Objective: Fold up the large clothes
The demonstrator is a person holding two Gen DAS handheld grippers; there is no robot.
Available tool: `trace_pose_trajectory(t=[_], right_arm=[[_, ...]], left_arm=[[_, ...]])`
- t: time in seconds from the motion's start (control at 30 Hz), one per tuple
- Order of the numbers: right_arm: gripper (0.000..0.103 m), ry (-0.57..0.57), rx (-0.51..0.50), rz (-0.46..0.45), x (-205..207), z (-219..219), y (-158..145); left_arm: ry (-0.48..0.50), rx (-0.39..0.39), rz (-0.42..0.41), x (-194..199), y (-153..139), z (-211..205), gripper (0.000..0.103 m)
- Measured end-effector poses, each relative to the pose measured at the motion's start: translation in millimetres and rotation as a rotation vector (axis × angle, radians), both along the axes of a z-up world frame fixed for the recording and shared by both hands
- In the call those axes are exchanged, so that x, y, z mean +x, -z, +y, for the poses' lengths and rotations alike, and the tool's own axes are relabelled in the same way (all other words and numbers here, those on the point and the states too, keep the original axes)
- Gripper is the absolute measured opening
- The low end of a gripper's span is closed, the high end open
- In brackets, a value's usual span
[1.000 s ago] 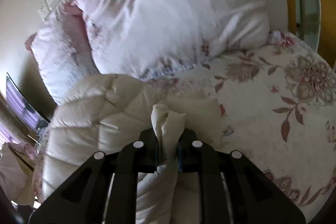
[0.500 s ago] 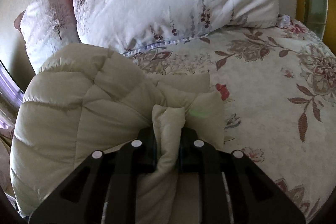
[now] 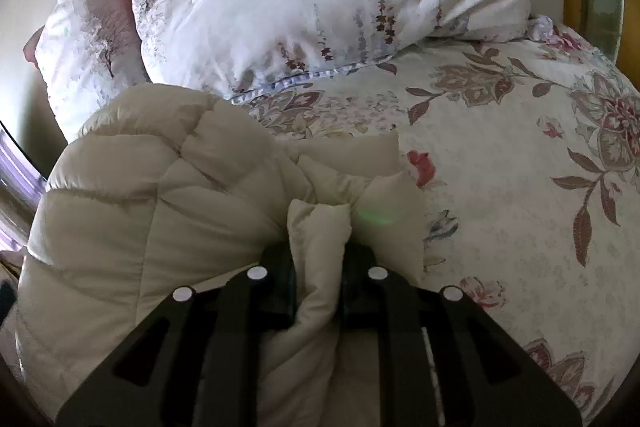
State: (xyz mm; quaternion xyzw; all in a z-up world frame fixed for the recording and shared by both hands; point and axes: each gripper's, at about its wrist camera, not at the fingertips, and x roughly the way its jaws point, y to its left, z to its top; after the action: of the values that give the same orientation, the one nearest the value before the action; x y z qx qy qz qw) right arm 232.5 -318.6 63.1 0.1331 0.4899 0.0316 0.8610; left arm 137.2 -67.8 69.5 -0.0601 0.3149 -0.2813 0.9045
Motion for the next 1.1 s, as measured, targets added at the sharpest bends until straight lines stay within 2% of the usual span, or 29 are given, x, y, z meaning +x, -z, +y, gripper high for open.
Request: trace_pose_trajectory(t=[0.1, 0.13, 0.2, 0.27, 0.37, 0.43, 0.47, 0.5, 0.53, 0.6, 0.7, 1.1], right_arm=[[0.037, 0.028, 0.025, -0.002, -9, -7, -12], [0.047, 0.039, 0.052, -0.005, -14, -12, -17], [0.059, 0.054, 0.163, -0.024, -30, -25, -30], [0.061, 0.049, 0.28, -0.044, -47, -36, -40], [0.061, 0.006, 0.345, -0.055, -67, -34, -49], [0.059, -0.038, 0.342, -0.043, -72, -23, -50], [0.054, -0.053, 0.33, -0.035, -74, -16, -48], [0.032, -0.068, 0.309, -0.028, -74, -10, -46], [0.024, -0.075, 0.279, -0.028, -74, -5, -44], [0.019, -0.049, 0.23, -0.065, -75, -2, -47], [0.017, -0.011, 0.209, -0.084, -75, -8, -50], [0.018, 0.03, 0.212, -0.045, -74, -20, -25]], left_arm=[[-0.003, 0.006, 0.045, 10, 14, -1, 0.063], [-0.003, 0.009, 0.048, 11, 16, -1, 0.063], [-0.005, 0.005, 0.058, 12, 19, 1, 0.063], [-0.004, -0.01, 0.075, 15, 22, 7, 0.063], [-0.005, -0.025, 0.091, 17, 23, 9, 0.063], [-0.005, -0.023, 0.095, 21, 25, 8, 0.063], [-0.005, -0.021, 0.096, 21, 25, 8, 0.063], [-0.007, -0.02, 0.096, 22, 25, 8, 0.063], [-0.009, -0.023, 0.096, 22, 25, 8, 0.063], [-0.014, -0.029, 0.095, 20, 22, 10, 0.063], [-0.021, -0.025, 0.084, 18, 18, 12, 0.064], [-0.007, 0.026, 0.087, 20, 23, -2, 0.067]])
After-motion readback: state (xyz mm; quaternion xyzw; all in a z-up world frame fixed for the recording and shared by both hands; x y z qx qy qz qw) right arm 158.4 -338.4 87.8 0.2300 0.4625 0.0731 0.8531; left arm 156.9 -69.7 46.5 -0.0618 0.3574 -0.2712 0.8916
